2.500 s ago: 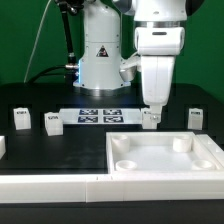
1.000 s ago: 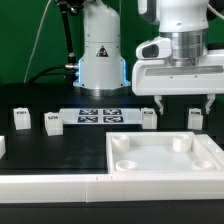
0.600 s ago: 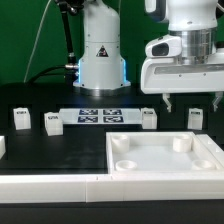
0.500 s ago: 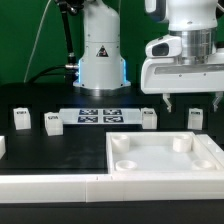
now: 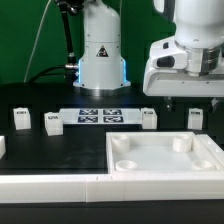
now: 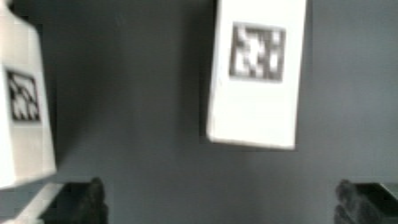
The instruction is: Assemble one leg
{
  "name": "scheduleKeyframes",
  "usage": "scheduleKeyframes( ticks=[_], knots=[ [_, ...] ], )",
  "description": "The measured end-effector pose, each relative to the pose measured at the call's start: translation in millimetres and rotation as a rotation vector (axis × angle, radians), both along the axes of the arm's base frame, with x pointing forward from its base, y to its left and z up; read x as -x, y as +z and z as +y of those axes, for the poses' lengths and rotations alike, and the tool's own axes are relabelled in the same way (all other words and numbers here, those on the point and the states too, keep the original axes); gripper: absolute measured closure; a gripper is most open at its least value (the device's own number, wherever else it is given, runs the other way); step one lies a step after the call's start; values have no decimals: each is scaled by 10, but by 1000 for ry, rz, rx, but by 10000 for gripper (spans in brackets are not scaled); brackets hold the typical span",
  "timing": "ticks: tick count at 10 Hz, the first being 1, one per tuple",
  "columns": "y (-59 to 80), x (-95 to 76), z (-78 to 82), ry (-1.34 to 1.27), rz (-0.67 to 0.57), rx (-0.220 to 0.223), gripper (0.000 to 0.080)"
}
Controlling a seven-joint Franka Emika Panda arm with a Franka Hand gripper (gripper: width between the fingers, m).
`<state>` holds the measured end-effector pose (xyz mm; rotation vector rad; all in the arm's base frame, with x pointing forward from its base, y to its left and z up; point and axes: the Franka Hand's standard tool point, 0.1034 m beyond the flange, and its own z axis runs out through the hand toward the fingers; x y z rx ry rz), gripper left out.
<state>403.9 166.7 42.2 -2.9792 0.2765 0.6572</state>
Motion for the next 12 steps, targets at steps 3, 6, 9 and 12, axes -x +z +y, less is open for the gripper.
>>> scheduleKeyframes(
  ticks=[3,6,9,12],
  knots=[
    [-13,88,-32,11,208,-38,150],
    [-30,122,-59,1,431,-71,150],
    [-100,141,53,11,463,-77,150],
    [-170,248,157,29,450,-76,150]
  ],
)
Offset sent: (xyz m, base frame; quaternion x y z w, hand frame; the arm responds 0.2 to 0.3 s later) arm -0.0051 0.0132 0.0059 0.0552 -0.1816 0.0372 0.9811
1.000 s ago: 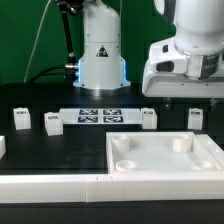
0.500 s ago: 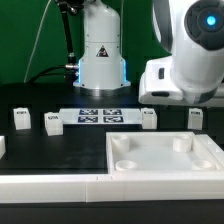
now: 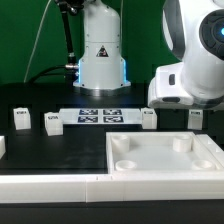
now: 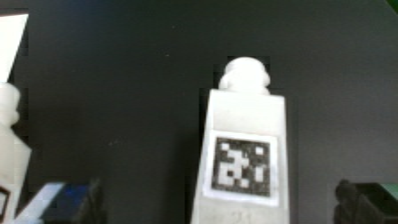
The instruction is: Assemble one leg
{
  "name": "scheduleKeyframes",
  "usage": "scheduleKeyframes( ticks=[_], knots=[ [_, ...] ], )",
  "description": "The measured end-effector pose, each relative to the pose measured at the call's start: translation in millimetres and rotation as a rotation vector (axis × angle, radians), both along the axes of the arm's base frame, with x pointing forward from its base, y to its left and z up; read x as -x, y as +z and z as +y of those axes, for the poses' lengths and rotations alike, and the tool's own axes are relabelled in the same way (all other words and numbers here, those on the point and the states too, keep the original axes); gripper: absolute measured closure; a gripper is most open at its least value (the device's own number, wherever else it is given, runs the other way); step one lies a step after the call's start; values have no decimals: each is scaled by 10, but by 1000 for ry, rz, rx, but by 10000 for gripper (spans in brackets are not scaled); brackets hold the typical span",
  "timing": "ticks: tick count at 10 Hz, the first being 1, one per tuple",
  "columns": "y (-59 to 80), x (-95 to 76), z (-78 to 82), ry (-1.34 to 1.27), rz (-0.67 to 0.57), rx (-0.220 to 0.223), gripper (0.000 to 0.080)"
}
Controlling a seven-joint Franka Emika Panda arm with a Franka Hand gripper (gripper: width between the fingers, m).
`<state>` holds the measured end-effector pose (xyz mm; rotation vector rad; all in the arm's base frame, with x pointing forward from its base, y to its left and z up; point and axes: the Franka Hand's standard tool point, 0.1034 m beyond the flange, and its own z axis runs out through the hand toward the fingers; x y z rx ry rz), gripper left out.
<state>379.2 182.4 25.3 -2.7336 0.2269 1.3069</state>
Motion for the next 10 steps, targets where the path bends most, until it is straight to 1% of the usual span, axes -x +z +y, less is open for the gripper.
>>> scheduleKeyframes(
  ticks=[2,4,6,7,8,9,10],
  knots=[
    [-80,85,52,8,-16,1,150],
    [-143,182,48,14,-11,7,150],
    [-162,233,71,20,-3,12,150],
    [-164,242,82,17,-1,19,179],
    [-164,239,78,17,-1,18,179],
    [-164,239,77,17,-1,18,357],
    [-164,239,77,17,-1,18,357]
  ],
)
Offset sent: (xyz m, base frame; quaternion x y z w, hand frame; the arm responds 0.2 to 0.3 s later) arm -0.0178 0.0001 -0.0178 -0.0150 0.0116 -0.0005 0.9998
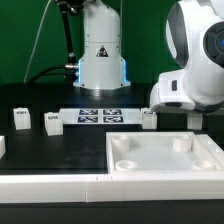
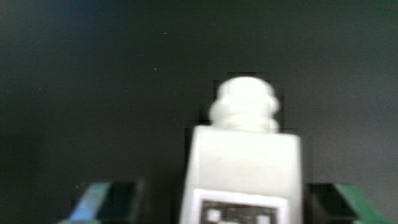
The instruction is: Assemble one leg
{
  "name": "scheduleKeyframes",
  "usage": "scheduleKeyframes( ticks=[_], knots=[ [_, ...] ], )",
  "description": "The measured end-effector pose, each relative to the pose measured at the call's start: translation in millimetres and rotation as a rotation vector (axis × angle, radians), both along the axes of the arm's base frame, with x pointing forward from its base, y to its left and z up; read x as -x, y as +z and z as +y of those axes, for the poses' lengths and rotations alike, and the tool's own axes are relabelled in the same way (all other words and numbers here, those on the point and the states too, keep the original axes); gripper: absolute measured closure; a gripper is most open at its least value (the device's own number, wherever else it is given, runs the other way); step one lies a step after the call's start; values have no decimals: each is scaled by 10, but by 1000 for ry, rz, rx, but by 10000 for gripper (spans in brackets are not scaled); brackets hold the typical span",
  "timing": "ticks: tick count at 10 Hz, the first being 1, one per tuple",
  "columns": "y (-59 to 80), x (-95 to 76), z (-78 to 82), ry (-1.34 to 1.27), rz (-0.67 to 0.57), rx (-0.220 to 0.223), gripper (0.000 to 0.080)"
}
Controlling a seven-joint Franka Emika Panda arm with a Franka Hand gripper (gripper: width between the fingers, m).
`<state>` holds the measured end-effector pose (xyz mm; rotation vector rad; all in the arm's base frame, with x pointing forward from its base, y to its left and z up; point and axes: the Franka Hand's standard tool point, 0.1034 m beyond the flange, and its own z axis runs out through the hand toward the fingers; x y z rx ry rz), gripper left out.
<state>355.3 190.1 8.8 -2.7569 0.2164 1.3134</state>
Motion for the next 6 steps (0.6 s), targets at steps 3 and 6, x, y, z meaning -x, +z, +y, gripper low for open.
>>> scheduleKeyframes(
  ticks=[3,6],
  knots=[
    [0,0,0,0,0,0,513],
    [1,0,0,0,0,0,513]
  ],
)
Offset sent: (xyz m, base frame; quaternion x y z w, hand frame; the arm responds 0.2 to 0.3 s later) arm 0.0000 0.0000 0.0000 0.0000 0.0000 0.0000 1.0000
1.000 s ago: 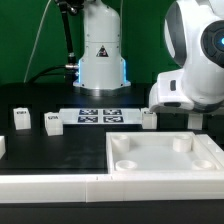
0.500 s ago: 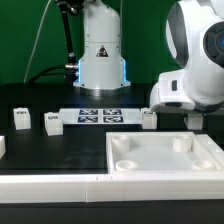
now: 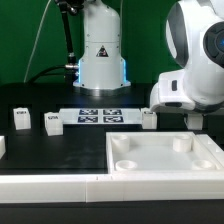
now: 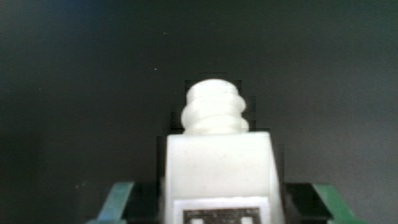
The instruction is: Assemble one leg
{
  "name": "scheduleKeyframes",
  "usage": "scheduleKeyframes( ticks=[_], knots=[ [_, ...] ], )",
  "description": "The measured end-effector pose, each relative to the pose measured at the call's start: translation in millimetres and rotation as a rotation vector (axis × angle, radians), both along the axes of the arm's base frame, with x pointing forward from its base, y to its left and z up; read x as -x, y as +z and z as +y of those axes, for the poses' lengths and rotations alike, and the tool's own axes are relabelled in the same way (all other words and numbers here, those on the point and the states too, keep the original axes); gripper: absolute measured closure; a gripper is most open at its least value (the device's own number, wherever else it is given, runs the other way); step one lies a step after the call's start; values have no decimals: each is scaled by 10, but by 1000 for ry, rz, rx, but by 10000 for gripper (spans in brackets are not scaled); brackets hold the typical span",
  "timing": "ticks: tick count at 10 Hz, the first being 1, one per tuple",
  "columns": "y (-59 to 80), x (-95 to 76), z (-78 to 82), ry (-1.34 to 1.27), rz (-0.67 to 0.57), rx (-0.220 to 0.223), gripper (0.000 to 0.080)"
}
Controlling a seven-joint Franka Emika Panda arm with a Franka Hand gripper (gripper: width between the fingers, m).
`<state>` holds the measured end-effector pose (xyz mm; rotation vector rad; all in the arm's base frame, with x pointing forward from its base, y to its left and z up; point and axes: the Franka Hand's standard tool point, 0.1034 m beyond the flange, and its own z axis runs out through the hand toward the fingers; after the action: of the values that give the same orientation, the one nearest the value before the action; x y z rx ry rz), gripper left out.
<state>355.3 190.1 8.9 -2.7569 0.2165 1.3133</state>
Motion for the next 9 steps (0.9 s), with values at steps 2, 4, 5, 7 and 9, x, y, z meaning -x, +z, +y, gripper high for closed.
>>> scheduleKeyframes(
  ticks=[2,4,5,7,9],
  knots=[
    [141,-74,-48,13,-13,-15,512],
    [463,-128,-80,33,-8,-26,512],
    [615,-171,-82,36,-24,-23,512],
    [673,-169,-67,30,-49,-11,512],
    [633,-299,-26,13,-204,-5,512]
  ],
)
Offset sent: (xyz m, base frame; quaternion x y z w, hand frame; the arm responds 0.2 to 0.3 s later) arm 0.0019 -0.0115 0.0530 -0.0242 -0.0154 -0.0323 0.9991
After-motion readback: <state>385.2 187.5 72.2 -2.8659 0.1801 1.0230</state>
